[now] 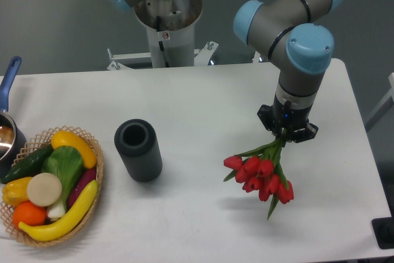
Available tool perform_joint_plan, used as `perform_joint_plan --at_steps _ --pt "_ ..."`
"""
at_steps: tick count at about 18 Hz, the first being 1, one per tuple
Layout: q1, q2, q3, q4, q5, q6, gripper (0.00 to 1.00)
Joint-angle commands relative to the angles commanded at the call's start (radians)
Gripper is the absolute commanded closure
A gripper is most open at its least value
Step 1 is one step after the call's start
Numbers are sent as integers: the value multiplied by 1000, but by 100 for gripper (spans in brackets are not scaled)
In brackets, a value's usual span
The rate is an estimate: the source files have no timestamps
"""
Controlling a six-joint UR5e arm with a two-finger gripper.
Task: Insert the flowers into the vase
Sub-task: 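Hold the red tulip bunch in the gripper and lift it slightly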
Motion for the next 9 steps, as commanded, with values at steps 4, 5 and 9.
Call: perform_joint_plan --at_steps 4,5,9 --pt "0 0 2 3 -9 0 100" --pt "2 2 2 6 -12 -3 100" --pt "-3 2 -2 14 -31 -6 100"
